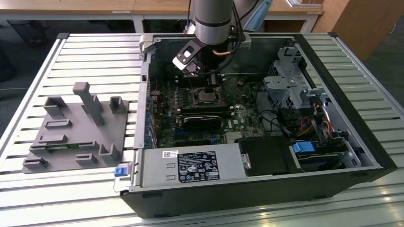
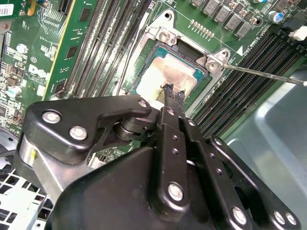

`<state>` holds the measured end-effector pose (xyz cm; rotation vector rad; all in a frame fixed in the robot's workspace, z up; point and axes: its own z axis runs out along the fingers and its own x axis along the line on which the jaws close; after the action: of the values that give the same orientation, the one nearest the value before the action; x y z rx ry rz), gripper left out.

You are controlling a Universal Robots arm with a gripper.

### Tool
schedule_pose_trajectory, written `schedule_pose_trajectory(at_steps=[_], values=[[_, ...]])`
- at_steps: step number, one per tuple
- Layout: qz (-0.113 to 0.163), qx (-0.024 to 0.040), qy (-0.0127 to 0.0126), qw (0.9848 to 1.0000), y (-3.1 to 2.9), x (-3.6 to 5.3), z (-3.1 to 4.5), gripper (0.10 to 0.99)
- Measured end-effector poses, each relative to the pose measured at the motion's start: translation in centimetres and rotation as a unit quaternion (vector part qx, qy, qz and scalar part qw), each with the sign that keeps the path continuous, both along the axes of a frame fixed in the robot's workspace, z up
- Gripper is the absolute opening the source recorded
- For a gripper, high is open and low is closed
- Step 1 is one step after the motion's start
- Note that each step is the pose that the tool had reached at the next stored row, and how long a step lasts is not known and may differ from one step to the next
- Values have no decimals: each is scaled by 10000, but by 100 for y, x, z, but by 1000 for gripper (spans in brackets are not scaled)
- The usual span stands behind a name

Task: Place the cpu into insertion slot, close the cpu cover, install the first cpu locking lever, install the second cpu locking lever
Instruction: 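Close the cpu cover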

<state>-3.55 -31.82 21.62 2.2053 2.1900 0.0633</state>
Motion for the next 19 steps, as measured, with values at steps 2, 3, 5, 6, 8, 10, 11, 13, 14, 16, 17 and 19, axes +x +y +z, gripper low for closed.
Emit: schedule_pose_trajectory(at_steps=[2,3,5,6,8,10,11,13,14,16,17,19], values=[[0,0,0,10000,0,0,2,106],[0,-1,0,10000,0,0,4,106],[0,-2,1,10000,0,0,10,106],[0,-1,1,10000,-1,0,14,106],[0,1,0,10000,0,0,24,106],[0,2,0,10000,0,0,40,106],[0,4,0,10000,0,0,49,106],[0,5,0,10000,0,0,69,106],[0,6,0,10000,0,0,79,106],[0,5,1,10000,0,0,103,106],[0,5,1,10000,0,0,113,106],[0,6,0,10000,0,0,134,106]])
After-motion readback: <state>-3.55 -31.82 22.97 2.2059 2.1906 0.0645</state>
